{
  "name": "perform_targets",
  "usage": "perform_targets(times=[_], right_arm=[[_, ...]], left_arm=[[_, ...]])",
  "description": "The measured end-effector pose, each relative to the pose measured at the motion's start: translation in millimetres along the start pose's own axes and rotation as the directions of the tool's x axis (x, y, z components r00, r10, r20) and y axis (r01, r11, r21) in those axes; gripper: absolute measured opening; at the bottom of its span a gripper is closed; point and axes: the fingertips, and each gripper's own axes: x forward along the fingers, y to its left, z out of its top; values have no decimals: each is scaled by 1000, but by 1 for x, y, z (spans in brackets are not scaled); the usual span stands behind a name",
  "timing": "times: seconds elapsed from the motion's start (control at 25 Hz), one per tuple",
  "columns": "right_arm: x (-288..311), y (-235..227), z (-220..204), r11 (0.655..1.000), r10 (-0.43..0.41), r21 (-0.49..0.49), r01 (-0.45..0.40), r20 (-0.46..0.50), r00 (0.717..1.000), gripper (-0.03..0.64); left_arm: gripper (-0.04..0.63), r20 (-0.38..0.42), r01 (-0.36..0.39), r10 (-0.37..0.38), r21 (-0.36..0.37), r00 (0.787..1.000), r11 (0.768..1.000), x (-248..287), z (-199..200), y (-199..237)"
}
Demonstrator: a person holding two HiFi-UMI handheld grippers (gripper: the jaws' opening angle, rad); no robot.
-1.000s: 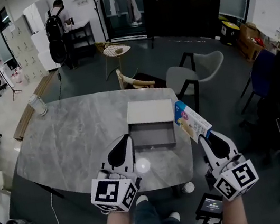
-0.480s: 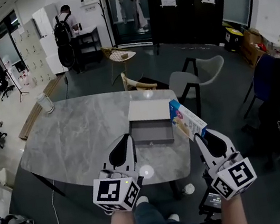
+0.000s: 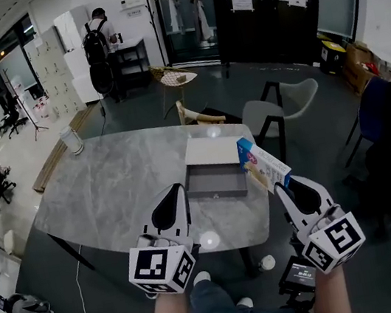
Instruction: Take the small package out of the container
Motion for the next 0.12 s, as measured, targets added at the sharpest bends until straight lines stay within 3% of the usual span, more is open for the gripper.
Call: perform_targets(times=[0.12], right_arm=[[-2,-2,1,1000,11,-14,-11,-12,1000,97]], left_arm=[[12,3,-4,4,8,1000,1000,-1,1,-1]])
